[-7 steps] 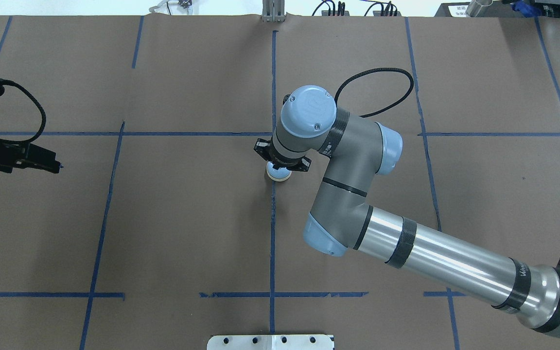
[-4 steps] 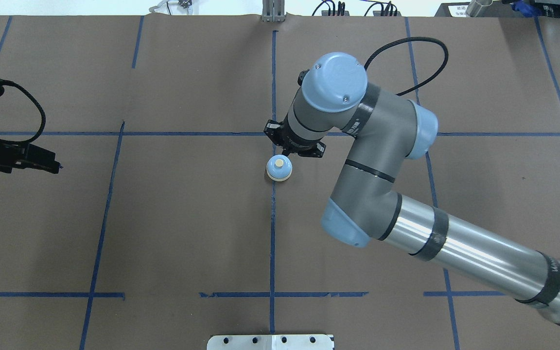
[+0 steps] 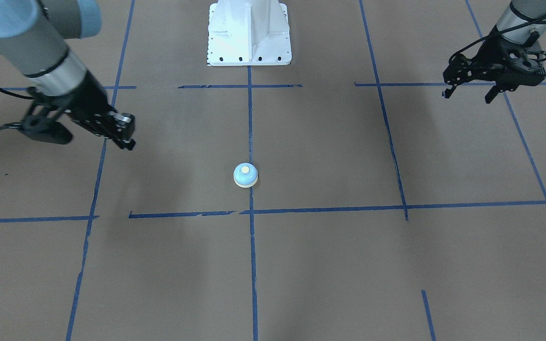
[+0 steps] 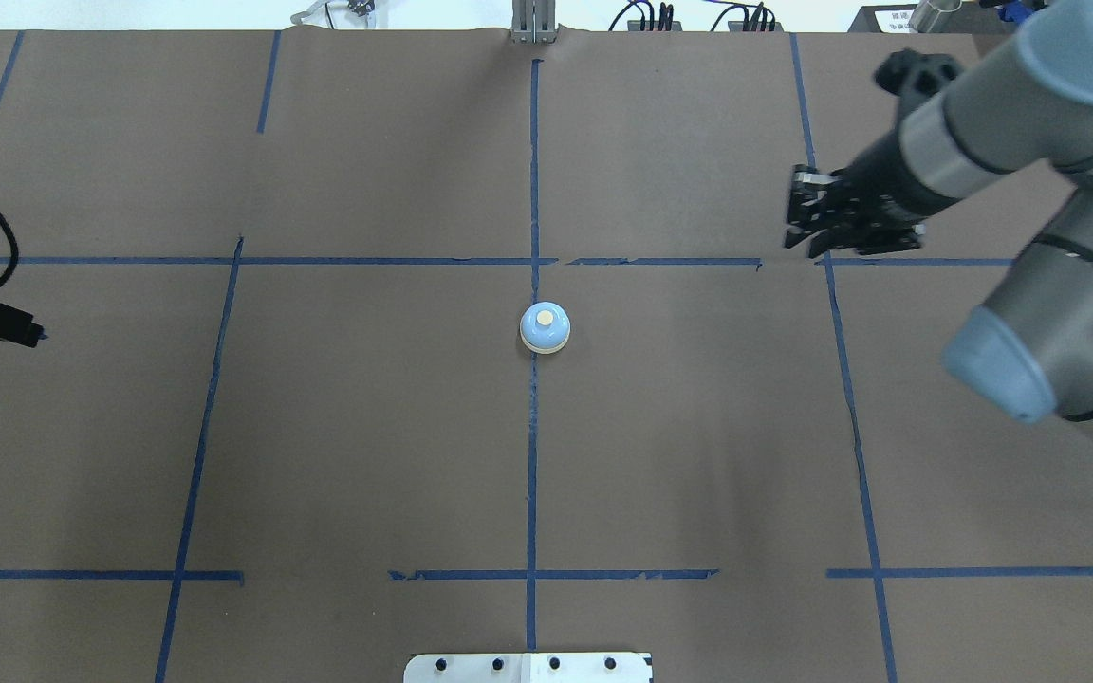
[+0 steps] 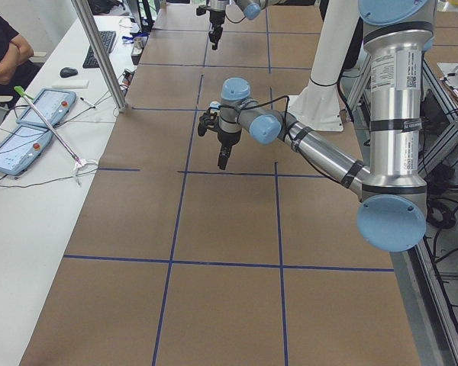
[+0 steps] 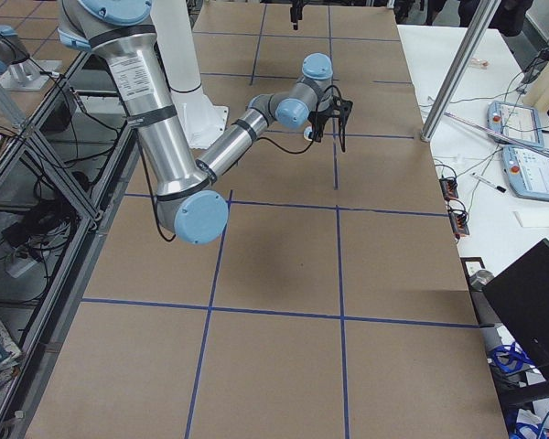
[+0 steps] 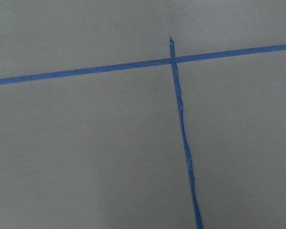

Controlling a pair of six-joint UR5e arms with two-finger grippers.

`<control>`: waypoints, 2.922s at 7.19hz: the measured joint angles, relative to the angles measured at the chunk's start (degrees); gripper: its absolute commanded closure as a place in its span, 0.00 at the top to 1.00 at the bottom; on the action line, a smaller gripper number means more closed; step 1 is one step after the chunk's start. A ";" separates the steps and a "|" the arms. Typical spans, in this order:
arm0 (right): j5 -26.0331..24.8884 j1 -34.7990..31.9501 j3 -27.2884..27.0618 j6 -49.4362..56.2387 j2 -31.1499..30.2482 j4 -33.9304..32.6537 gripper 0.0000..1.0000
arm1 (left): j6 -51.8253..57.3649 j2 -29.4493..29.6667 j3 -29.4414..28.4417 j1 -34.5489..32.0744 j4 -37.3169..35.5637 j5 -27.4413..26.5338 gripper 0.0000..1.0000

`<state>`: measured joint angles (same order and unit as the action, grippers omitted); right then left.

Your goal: Place and press bell with both arms

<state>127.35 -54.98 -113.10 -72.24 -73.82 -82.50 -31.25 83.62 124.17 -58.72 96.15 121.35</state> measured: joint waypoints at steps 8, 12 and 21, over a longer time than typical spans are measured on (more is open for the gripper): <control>9.76 -32.82 0.97 69.11 -34.07 -0.11 1.00 | 41.14 -1.99 -16.50 -28.76 -8.67 10.58 1.00; 9.78 -33.38 1.90 71.86 -35.07 -0.15 1.00 | 40.73 -4.43 -17.35 -28.99 -12.27 13.43 1.00; 12.36 -33.02 3.52 71.92 -34.51 0.10 1.00 | 40.79 -5.45 -16.11 -28.98 -11.94 13.90 1.00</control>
<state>139.71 -88.00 -109.59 -0.32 -108.33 -82.41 9.55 78.17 108.06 -87.70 84.21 135.25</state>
